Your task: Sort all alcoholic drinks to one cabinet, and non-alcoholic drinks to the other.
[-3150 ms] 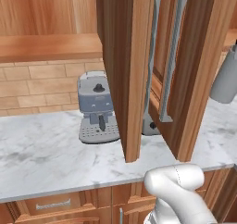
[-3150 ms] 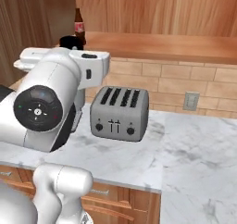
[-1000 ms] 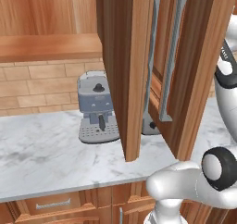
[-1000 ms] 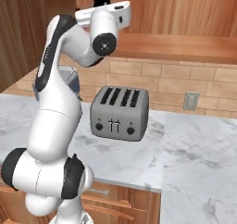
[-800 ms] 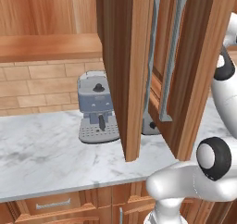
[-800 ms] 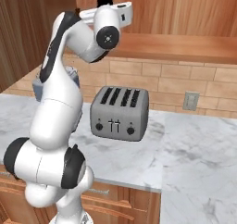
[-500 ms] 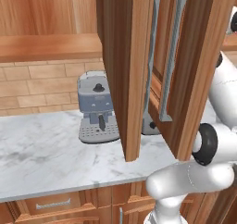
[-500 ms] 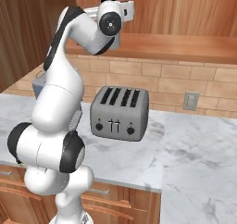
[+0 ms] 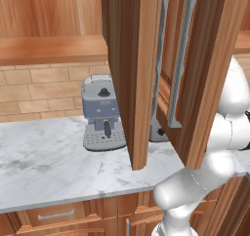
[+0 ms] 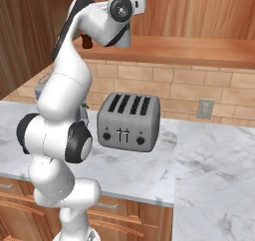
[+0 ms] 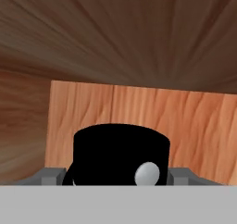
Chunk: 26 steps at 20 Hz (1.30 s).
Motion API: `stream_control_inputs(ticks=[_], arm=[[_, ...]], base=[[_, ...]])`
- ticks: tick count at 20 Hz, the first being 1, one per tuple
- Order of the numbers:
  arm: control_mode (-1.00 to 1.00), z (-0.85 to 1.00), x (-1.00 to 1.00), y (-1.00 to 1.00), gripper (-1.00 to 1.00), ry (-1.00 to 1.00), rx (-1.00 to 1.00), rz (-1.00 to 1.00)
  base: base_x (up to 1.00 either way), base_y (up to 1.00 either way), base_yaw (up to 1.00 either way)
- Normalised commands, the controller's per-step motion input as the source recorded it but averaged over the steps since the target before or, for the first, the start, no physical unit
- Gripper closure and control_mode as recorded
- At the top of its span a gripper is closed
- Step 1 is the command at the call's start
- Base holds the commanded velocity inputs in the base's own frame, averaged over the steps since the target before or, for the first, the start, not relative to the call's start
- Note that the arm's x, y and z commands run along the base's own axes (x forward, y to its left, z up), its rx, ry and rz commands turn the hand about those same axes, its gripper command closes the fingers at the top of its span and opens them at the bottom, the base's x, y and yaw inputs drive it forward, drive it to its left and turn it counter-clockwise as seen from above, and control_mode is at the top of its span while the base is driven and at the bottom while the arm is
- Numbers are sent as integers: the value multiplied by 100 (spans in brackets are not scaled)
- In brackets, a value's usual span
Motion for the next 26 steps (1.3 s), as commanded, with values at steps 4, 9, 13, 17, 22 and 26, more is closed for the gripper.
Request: stream_control_inputs(ticks=[4,9,13,17,22,26], arm=[[-100,0,49,-9,100,0,1,2],[-100,-11,36,-21,100,0,4,3],[-100,-26,23,-21,100,0,3,3],[-100,-30,15,-14,100,0,1,4],[-100,-29,2,-4,100,-3,0,3],[-100,-37,1,0,-100,-3,0,0]], base=[[0,0,0],[0,0,0],[0,0,0],[0,0,0],[0,0,0],[0,0,0]])
